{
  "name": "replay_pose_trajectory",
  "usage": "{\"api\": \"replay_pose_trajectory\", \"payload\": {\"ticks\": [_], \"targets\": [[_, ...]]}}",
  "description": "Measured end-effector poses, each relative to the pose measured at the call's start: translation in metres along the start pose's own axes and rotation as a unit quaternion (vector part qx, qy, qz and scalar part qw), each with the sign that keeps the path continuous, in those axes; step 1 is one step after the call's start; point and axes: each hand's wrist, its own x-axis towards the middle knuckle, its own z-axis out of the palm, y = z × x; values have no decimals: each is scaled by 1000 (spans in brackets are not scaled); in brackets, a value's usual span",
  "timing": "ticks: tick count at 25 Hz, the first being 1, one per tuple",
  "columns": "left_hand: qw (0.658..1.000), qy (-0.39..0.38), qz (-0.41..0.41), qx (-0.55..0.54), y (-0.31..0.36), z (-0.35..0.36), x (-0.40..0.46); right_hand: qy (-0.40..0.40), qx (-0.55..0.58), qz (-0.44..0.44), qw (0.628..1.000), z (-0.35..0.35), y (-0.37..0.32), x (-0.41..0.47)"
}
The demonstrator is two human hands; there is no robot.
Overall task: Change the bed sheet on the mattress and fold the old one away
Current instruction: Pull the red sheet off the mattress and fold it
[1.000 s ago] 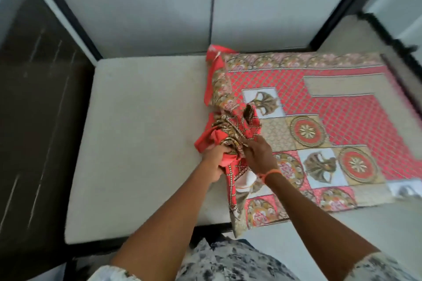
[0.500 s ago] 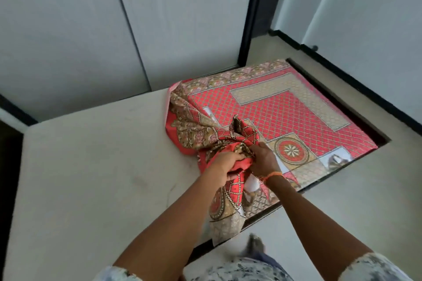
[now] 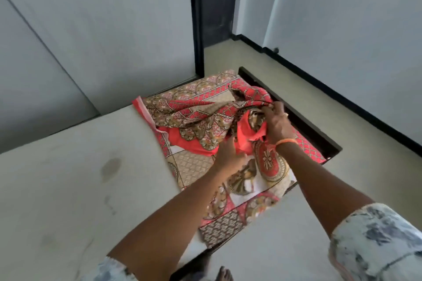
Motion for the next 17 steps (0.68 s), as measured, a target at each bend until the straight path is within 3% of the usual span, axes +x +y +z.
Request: {"api": "replay_pose_trajectory", "payload": {"ticks": [3, 5, 8, 12, 15, 17], "targets": [[998, 14, -26, 62, -11, 48, 77, -197, 71, -36, 977, 48, 33, 8], [993, 13, -48, 109, -20, 77, 121, -277, 80, -15, 957, 81, 56, 4], [976, -39, -60, 206, -24, 115, 176, -274, 112, 118, 948, 119, 111, 5], [936, -181, -85, 288, -46, 199, 258, -261, 126, 289, 912, 176, 223, 23], [904, -241, -168, 312, -64, 261, 307, -233, 154, 403, 871, 218, 294, 28], [901, -247, -241, 263, -76, 301, 343, -175, 187, 501, 826, 251, 341, 35]]}}
